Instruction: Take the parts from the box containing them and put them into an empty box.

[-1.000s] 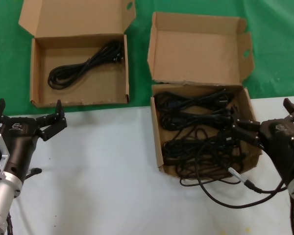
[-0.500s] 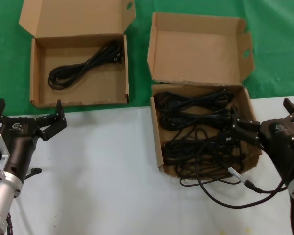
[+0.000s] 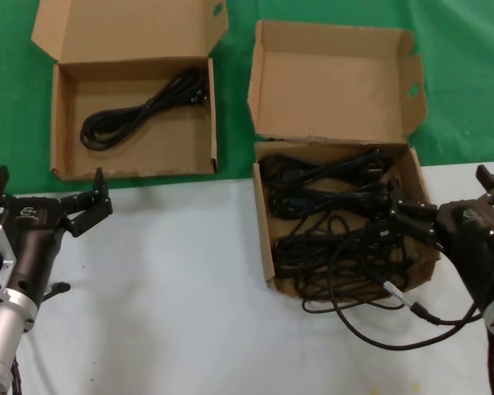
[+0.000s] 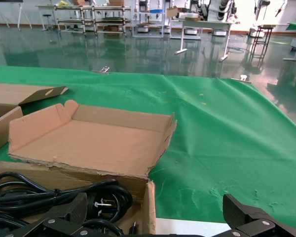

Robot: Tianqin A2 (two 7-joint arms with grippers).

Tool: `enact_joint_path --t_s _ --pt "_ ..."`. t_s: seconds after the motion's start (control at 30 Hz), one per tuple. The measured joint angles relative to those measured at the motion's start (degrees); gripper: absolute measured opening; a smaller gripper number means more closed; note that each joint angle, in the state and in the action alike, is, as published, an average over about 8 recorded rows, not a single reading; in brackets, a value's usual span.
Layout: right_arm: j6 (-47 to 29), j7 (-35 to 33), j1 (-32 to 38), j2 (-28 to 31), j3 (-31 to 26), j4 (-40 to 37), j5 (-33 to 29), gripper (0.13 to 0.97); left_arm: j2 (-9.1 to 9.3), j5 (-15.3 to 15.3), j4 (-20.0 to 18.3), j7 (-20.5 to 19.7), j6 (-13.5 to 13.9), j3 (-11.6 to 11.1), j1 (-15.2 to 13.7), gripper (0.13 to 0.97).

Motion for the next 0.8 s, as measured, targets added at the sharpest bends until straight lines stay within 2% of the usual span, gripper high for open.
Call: enact_joint_path --t_s 0.8 --pt "0.00 0.00 0.00 0.00 0.00 0.00 0.00 0.966 0.00 0.00 0.00 0.00 0.00 0.00 0.00 0.966"
